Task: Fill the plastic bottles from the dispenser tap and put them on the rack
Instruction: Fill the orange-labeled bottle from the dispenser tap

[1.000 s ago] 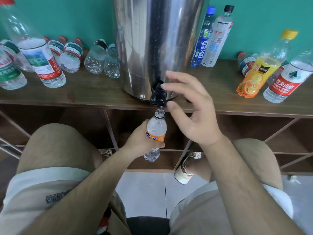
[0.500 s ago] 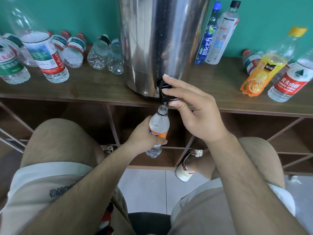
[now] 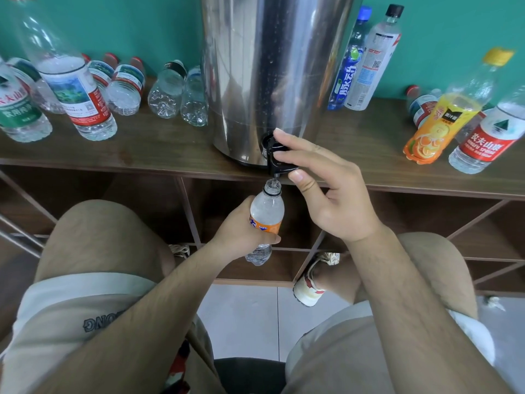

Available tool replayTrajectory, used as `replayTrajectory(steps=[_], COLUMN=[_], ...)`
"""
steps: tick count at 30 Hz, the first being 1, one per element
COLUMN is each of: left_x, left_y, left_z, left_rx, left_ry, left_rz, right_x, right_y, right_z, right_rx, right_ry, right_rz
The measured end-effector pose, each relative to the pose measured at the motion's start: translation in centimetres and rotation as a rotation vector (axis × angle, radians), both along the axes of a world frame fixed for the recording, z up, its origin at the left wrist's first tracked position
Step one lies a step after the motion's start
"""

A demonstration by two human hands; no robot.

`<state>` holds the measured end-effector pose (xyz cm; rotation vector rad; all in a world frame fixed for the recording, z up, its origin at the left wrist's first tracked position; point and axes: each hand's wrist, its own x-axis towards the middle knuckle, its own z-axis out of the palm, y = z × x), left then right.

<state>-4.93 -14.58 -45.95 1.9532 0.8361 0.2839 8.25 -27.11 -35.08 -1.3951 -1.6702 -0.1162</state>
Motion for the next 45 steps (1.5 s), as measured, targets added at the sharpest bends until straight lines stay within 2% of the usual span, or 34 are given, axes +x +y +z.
replayTrajectory(steps=[8, 14, 19, 25, 28, 31, 33, 36, 41, 43, 45], left_x=[-0.2, -0.3, -0.3, -0.2, -0.2, -0.2, -0.2, -0.2, -0.4, -0.3, -0.2], left_y=[-0.3, -0.4, -0.4, 0.0, 0.1, 0.2, 0.1, 0.1, 0.1, 0.2, 0.2], left_z=[0.6, 1.0, 1.1, 1.0, 0.6, 0.4, 0.4, 0.4, 0.4, 0.4, 0.4], left_rx=[-0.023, -0.047, -0.055, -0.047, -0.060, -0.036, -0.029, -0.027, -0.027, -0.029, -0.036], left_ry=[-0.013, -0.030, -0.041, -0.044, -0.053, -0.039, -0.036, -0.035, -0.025, -0.020, -0.017], left_rz=[0.007, 0.010, 0.006, 0.010, -0.001, -0.012, -0.018, -0.017, -0.015, -0.014, -0.011], right_x=[0.2, -0.2, -0.4, -0.2, 1.2, 3.3, 4.0, 4.3, 5.1, 5.1, 4.8], right_y=[0.0, 0.9, 3.1, 2.6, 1.2, 0.3, 0.4, 1.2, 2.0, 1.7, 1.0], right_z=[-0.1, 0.2, 2.4, 1.4, -0.7, -2.2, -2.6, -3.0, -3.3, -2.9, -2.4], right_rx=[0.026, 0.087, 0.057, 0.037, 0.000, -0.205, -0.337, -0.423, -0.362, -0.320, -0.316], right_ry=[0.012, 0.030, 0.183, 0.350, 0.426, 0.291, 0.252, 0.242, 0.248, 0.294, 0.359], right_rz=[0.004, -0.086, -0.199, -0.183, -0.396, -0.668, -0.739, -0.748, -0.754, -0.669, -0.457])
